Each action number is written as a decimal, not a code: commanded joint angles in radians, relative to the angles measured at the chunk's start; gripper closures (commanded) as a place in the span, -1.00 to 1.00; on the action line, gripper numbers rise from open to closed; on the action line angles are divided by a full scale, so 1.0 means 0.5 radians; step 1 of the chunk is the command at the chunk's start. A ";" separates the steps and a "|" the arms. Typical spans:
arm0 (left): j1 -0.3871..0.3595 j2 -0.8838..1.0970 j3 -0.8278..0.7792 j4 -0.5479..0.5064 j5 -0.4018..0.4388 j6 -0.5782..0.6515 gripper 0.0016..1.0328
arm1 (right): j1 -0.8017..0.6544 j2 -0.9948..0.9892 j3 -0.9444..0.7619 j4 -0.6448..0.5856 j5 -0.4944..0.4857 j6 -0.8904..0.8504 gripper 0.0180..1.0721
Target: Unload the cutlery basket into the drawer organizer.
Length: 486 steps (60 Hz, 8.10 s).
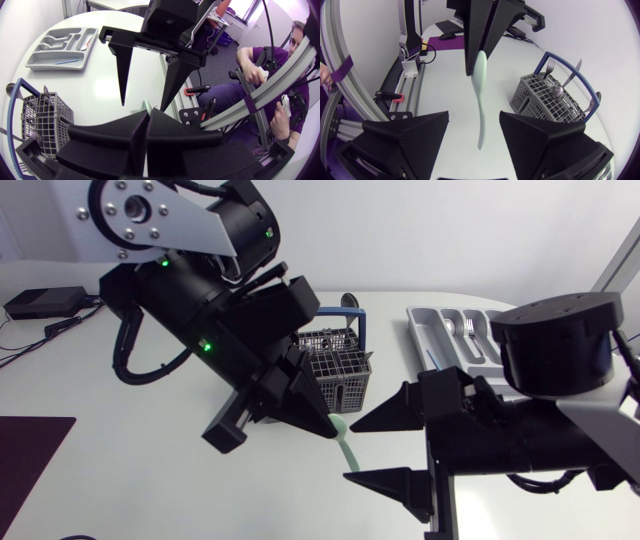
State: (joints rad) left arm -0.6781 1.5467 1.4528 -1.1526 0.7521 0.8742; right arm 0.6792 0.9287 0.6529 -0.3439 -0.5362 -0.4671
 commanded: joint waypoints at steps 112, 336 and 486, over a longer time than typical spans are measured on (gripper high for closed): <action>0.328 0.511 0.276 0.885 -0.786 -0.905 -0.84 | -2.107 0.793 -0.232 1.074 0.038 -1.066 0.86; -0.460 1.407 0.948 0.848 -2.593 -1.414 0.78 | -1.809 0.352 -0.361 0.703 0.094 -0.560 -0.71; -0.218 0.395 0.270 1.314 -1.366 -1.846 0.85 | -0.607 -0.084 -0.373 1.019 0.575 0.219 -0.28</action>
State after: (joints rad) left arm -0.7910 1.7092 1.5528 -0.4824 0.0467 -0.0059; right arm 0.3508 0.8593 0.4690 0.1429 -0.2756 -0.3798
